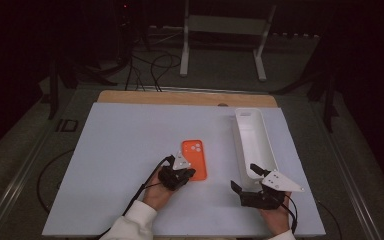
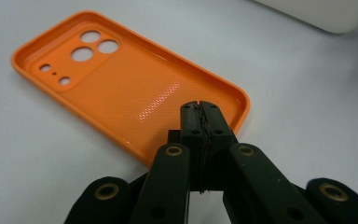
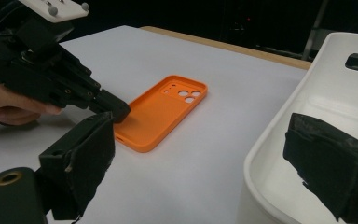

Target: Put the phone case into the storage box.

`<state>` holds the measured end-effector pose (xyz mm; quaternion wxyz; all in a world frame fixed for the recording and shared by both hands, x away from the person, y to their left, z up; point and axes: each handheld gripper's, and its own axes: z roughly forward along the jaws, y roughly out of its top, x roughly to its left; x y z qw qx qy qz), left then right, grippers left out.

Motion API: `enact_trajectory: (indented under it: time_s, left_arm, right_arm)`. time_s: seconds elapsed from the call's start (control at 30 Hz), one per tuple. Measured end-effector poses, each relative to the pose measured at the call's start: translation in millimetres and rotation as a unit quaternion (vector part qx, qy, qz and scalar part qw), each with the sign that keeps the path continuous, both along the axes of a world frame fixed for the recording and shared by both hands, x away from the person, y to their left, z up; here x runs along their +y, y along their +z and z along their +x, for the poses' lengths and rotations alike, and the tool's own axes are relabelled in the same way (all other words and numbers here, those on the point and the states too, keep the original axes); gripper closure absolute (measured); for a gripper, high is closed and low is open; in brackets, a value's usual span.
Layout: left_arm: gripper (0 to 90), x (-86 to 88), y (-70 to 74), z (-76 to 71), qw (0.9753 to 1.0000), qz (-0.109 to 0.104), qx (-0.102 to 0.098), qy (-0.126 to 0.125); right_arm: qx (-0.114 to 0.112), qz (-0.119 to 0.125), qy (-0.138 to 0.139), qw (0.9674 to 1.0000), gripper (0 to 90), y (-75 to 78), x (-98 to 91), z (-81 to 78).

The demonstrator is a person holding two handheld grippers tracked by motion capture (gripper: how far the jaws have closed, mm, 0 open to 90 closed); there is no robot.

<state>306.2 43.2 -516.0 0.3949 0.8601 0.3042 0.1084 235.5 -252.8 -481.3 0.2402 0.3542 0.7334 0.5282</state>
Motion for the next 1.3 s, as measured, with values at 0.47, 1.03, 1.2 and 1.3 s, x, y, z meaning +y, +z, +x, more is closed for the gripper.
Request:
enact_trajectory:
  time_s: [0.47,1.03,1.2,1.3]
  left_arm:
    - [90.0,-1.6,-5.5,0.3,0.9997,0.019,0.014,0.000]
    - [90.0,6.0,-2.9,0.1,0.9987,0.047,0.008,0.015]
    - [90.0,10.9,-2.0,0.6,0.9981,0.058,0.003,0.020]
    - [90.0,14.6,-1.4,1.3,0.9977,0.063,0.004,0.026]
  right_arm:
    - [0.001,0.001,-0.001,1.0000,9.0,0.2,-0.5,-0.2]
    - [0.002,-0.001,-0.002,1.0000,9.0,0.3,-1.1,-0.5]
    - [0.002,-0.001,-0.002,1.0000,9.0,0.3,-1.0,-0.4]
    - [0.002,-0.002,-0.002,1.0000,9.0,0.2,-1.1,-0.4]
